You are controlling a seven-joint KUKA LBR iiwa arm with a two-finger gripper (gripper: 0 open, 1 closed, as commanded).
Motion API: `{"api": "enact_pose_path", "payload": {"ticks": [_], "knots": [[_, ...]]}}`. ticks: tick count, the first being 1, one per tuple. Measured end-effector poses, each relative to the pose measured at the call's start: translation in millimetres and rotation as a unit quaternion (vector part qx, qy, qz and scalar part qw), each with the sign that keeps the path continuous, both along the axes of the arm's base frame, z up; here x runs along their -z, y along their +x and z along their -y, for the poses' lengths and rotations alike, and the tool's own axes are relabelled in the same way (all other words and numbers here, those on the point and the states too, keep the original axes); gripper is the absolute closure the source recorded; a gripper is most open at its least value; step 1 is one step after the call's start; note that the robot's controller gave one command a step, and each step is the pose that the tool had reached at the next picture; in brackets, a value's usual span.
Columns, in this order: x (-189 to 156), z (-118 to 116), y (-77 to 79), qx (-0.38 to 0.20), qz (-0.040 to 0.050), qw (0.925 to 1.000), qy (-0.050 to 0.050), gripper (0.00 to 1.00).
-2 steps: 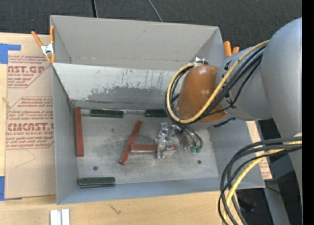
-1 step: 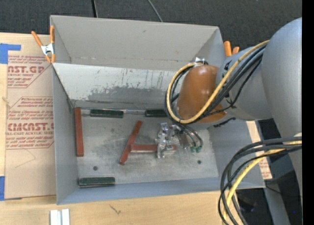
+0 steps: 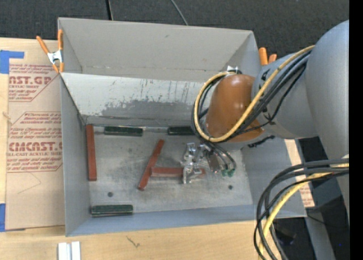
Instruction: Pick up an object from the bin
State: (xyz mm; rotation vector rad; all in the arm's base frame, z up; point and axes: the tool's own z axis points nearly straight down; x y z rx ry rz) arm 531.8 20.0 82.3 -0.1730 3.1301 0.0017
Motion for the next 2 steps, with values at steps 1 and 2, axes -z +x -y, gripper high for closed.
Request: {"api": "enact_pose_path", "payload": {"ticks": [1, 2], "knots": [[-29.9, -13.6, 12.5, -0.072, -0.0006, 0.9974, -0.001, 1.00], [-201.7, -1.4, -3.3, -0.022, 0.0011, 0.9998, -0.001, 1.00]]}}
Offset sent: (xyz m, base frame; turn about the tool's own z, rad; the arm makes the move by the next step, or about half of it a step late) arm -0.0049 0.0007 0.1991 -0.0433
